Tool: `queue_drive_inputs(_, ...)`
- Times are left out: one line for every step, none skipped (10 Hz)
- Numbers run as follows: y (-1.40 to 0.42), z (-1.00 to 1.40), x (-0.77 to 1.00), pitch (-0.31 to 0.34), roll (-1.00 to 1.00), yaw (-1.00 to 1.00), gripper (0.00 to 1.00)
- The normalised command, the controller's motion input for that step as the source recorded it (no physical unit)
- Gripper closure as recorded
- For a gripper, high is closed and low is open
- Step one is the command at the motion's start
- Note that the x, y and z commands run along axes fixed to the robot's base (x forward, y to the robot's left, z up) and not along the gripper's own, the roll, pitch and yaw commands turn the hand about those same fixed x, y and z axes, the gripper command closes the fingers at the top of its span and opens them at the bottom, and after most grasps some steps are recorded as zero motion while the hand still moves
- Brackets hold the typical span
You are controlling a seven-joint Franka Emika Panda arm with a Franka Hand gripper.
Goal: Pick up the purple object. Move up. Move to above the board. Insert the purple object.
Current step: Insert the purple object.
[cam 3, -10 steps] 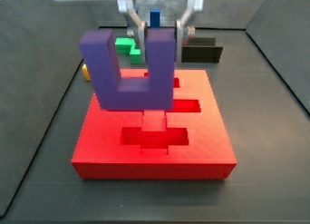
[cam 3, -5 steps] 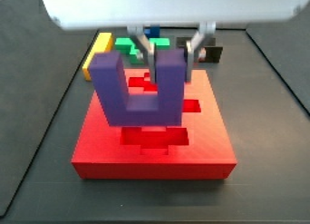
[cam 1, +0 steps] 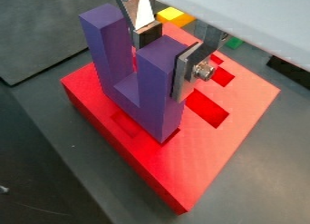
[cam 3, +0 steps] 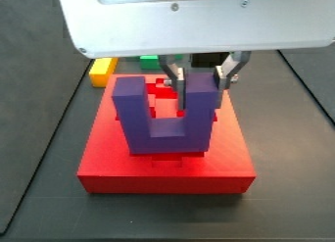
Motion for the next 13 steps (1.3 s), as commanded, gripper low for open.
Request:
queue_drive_inputs(0.0, -0.08, 0.25, 0.121, 0.43, -0.05, 1.0)
queue_drive_inputs(0.0, -0.11, 0.25, 0.131, 0.4, -0.03, 1.0)
queue_drive_inputs(-0.02, -0.13, 0.16, 0.067, 0.19, 0.0, 1.0)
queue_drive_inputs(-0.04, -0.12, 0.14, 0.036, 0.11, 0.0, 1.0)
queue_drive_inputs(-0.09, -0.19, 0.1, 0.0, 0.03, 0.0, 1.0)
queue_drive_inputs(-0.12, -0.22, 0.08, 0.0, 0.02, 0.0, 1.0)
queue_drive_inputs(-0.12, -0.24, 0.05, 0.0, 0.03, 0.0, 1.0)
queue_drive_inputs(-0.1, -0.25, 0.03, 0.0, 0.01, 0.0, 1.0)
queue_drive_inputs(-0.03, -0.23, 0.03, 0.0, 0.02, 0.0, 1.0)
queue_drive_inputs(0.05, -0.12, 0.02, 0.019, 0.0, 0.0, 1.0)
queue_drive_inputs(0.18, 0.0, 0.0, 0.074, 0.0, -0.08, 1.0)
queue_drive_inputs(0.05, -0.06, -0.04, 0.0, -0.01, -0.07, 1.0)
queue_drive_inputs(0.0, -0.15, -0.07, -0.003, -0.08, -0.01, 1.0)
